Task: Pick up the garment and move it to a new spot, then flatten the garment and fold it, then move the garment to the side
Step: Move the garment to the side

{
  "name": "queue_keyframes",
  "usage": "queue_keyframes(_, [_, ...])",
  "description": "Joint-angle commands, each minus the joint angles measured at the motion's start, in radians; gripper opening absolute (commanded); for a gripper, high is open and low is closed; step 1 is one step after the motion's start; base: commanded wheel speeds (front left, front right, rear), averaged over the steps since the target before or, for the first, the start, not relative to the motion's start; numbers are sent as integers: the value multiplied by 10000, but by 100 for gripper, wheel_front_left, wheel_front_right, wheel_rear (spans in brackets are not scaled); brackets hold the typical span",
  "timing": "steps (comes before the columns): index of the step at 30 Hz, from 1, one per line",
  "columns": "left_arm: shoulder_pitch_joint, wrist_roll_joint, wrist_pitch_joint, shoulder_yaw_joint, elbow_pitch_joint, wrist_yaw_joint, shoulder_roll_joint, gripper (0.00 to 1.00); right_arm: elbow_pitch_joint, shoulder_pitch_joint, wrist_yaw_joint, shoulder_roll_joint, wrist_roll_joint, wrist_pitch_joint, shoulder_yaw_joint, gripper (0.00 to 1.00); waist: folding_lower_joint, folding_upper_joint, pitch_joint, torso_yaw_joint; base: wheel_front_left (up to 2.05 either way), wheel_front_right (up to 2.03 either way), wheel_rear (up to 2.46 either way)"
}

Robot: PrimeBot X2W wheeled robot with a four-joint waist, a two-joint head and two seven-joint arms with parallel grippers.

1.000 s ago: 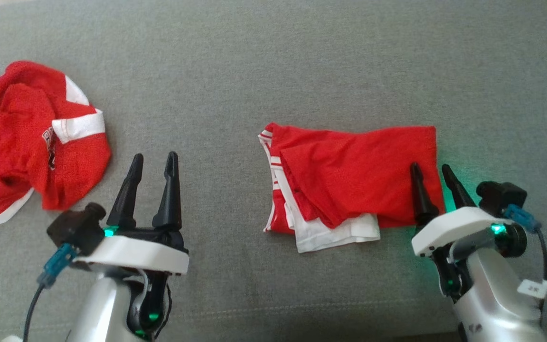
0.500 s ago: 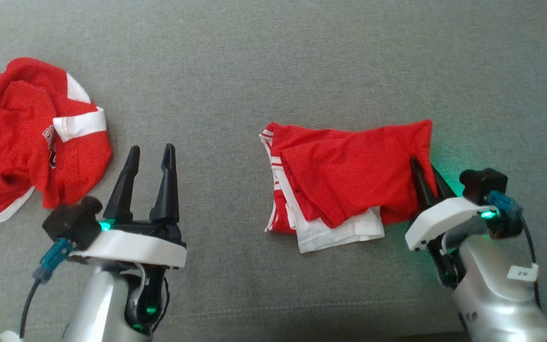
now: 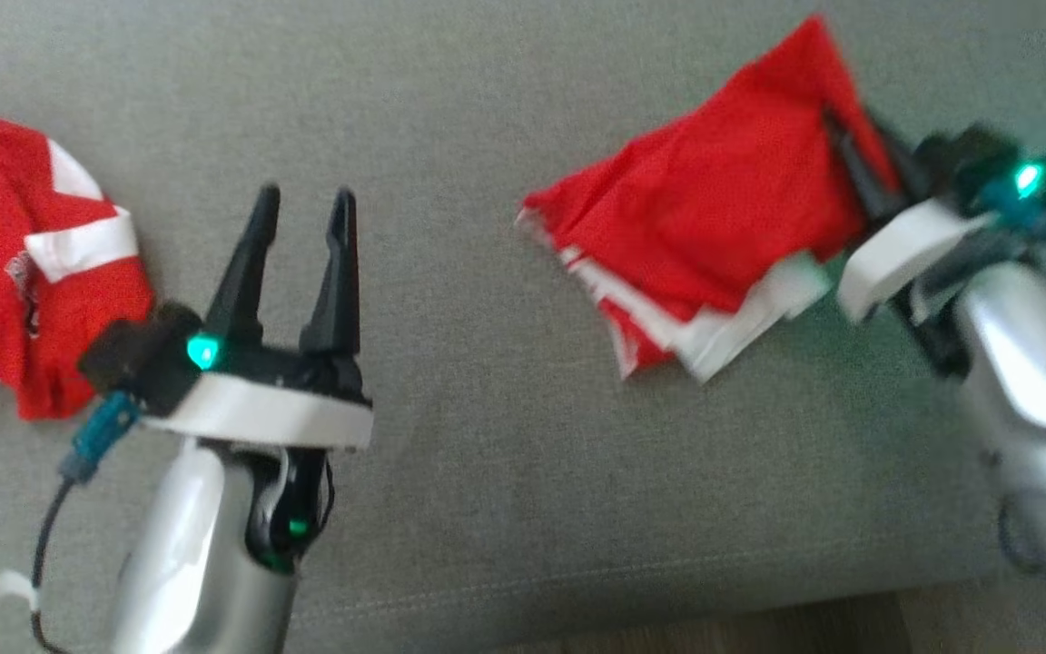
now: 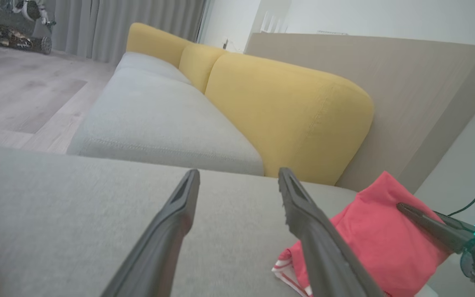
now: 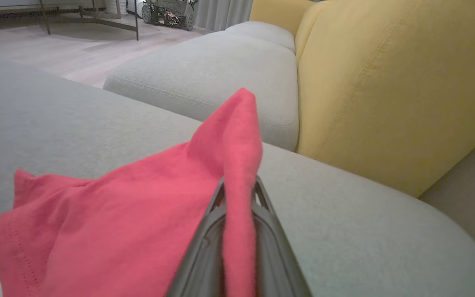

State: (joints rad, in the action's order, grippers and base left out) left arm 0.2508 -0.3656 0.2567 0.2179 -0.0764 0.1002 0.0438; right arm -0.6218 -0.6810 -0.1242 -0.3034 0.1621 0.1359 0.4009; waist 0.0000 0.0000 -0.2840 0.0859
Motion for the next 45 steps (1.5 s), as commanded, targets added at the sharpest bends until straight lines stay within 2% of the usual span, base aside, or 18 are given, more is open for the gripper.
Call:
queue_keyframes(1, [512,98,51,-255,398,53,64,100,309,-431,-65,-262,219,-114,98,0,0,0,-339,160,0,0,0])
queue_keyframes(2, [792,150,51,-216,464,87,64,100,254,-828,-65,-690,427,-311,204,0,0,0,-623,235,0,0,0])
queue_keyframes(5, [1130,253,51,-149,511,138,64,100,42,-1386,-65,-1299,772,-470,206,0,0,0,-1009,328,0,0,0])
queue_keyframes(11, [1524,440,51,-200,540,218,64,100,-978,-2234,-65,-2068,1317,-723,-634,0,0,0,-1588,485,0,0,0])
queue_keyframes(16, [1569,519,51,-289,498,260,64,100,-2038,-2642,-65,-2271,1030,-530,-1834,0,0,0,-1800,578,0,0,0])
queue_keyframes(21, [1529,552,51,-352,500,283,64,100,-3134,-2956,-65,-2059,231,-204,-3458,0,0,0,-1887,646,0,0,0])
queue_keyframes(26, [1432,558,51,-364,500,293,64,100,-3682,-3066,-65,-1616,-285,115,-4219,0,0,0,-1896,708,0,0,0])
queue_keyframes(27, [1413,566,51,-368,490,295,64,100,-3723,-3077,-65,-1526,-344,204,-4289,20,0,0,-1887,718,0,0,0])
queue_keyframes(28, [1394,572,51,-376,479,296,64,100,-3741,-3082,-65,-1449,-410,314,-4337,100,0,0,-1872,728,0,0,0])
queue_keyframes(37, [1235,317,51,-447,319,302,64,100,-3526,-3091,-65,-958,-430,785,-4168,100,0,0,-1254,568,0,0,0])
queue_keyframes(41, [1018,88,51,-520,322,298,64,100,-2976,-2919,-65,-732,-327,984,-3732,100,0,0,-713,362,0,0,0])
queue_keyframes(45, [704,-33,51,-647,326,247,64,100,-2048,-2447,-65,-229,135,1107,-3208,100,0,0,-121,154,0,0,0])
